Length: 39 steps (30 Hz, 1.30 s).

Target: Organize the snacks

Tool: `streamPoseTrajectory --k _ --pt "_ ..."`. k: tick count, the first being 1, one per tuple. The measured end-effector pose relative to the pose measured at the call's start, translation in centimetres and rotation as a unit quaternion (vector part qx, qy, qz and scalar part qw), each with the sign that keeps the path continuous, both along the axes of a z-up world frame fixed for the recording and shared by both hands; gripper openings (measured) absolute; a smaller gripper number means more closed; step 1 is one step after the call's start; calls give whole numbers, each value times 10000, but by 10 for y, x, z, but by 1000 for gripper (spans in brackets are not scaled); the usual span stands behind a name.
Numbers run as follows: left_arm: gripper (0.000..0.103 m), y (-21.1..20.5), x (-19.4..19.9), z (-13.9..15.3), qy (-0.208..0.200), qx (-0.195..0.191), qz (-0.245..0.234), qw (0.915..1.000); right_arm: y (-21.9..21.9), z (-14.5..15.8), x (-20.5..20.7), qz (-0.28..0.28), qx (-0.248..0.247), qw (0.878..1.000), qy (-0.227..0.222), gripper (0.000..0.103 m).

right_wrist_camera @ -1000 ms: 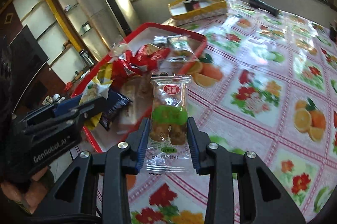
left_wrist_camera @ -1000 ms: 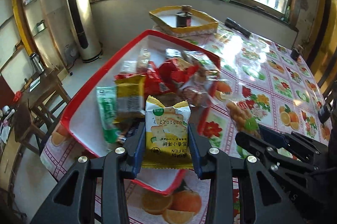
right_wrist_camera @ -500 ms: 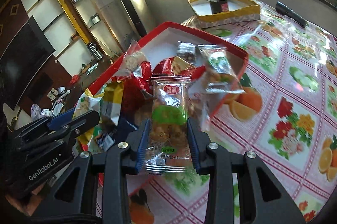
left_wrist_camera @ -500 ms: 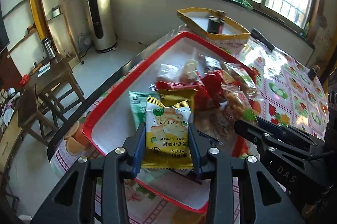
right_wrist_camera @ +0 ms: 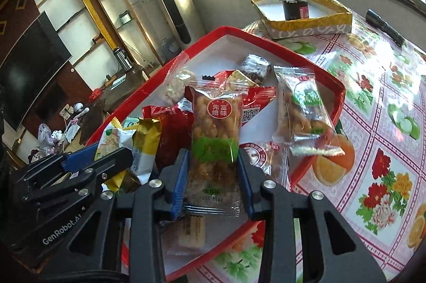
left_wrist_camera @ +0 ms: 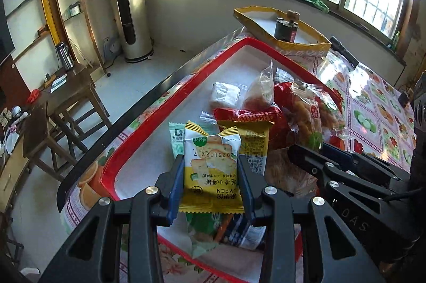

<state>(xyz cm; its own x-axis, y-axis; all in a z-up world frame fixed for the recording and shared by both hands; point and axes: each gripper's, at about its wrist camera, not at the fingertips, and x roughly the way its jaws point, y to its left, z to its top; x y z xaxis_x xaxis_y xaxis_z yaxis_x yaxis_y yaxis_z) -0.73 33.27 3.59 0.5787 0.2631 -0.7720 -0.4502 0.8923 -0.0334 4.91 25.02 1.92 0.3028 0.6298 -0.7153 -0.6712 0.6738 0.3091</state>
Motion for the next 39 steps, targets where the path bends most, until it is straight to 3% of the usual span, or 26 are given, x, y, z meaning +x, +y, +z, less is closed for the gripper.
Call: streamPoseTrajectory --k 17,30,35,39 --pt "41 0 2 -8 139 -79 -31 9999 2 -2 -2 66 -22 10000 -45 41" --pt "59 -4 -10 2 12 -24 -21 10000 -13 7 -8 43 112 9999 -6 49" --pt "68 -7 -22 7 -36 76 -16 10000 -27 14 -17 152 196 9996 -95 68" --pt "70 -13 -34 10 -72 185 -46 9998 -39 22 -32 389 173 9983 -393 75"
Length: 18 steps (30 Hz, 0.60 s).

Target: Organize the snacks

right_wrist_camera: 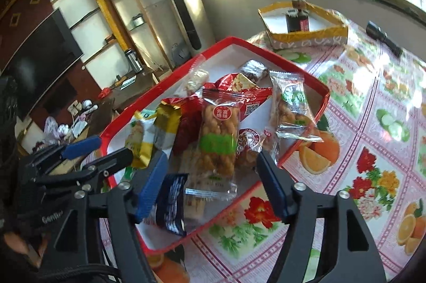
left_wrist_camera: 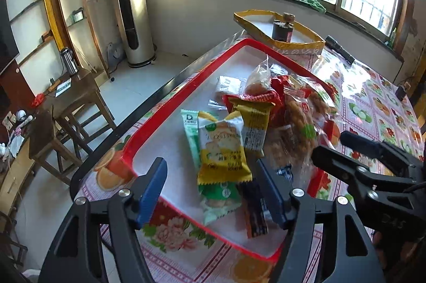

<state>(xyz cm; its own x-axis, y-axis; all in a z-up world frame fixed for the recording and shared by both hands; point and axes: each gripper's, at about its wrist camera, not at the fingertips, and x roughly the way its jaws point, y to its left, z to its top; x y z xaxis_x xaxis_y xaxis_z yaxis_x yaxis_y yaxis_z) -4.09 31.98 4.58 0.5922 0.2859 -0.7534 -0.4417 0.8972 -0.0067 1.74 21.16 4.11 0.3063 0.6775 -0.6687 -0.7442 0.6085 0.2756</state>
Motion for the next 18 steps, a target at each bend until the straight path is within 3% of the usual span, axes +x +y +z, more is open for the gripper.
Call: streamPoseTrajectory --k 9,18 --pt "78 -12 -33 11 -209 205 -1 9996 -27 -3 -39 967 -293 9927 -664 86" --pt "79 -16 -52 9 -116 247 -48 9996 -35 -9 -59 1384 -493 9845 -962 89"
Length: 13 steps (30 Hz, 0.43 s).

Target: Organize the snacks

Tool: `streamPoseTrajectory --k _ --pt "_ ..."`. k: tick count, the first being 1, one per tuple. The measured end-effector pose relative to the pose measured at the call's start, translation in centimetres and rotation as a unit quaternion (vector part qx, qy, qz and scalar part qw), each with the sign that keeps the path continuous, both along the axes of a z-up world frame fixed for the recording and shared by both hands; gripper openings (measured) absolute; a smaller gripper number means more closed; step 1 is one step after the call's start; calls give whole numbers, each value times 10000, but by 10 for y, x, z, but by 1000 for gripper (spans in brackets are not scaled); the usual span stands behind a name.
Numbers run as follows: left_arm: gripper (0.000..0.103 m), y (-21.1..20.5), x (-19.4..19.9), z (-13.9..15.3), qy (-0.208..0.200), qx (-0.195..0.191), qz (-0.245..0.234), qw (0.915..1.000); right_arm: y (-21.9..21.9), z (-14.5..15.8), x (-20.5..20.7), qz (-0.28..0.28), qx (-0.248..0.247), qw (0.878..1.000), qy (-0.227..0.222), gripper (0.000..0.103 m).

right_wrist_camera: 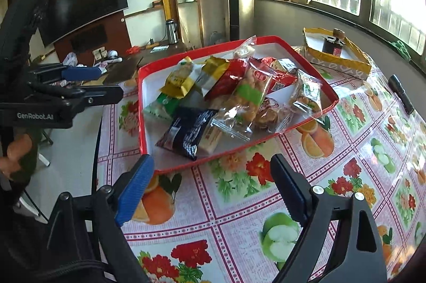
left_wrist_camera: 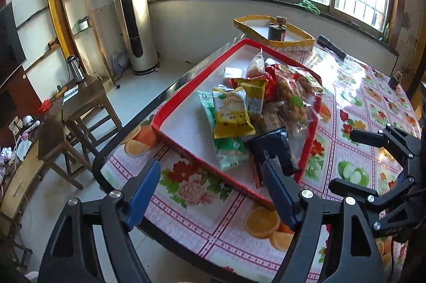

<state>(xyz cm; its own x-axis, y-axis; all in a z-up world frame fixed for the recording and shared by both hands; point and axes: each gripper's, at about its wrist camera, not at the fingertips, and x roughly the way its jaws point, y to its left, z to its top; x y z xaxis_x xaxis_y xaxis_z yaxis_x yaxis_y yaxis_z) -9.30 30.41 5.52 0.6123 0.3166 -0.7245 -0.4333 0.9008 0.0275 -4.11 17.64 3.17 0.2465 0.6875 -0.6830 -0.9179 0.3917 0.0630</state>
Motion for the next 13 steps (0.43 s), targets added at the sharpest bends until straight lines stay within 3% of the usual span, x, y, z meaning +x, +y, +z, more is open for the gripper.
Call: streamPoseTrajectory --k 13 --pt "79 6 -24 2 -124 137 213 9996 13 -7 -6 149 -114 9998 -2 89"
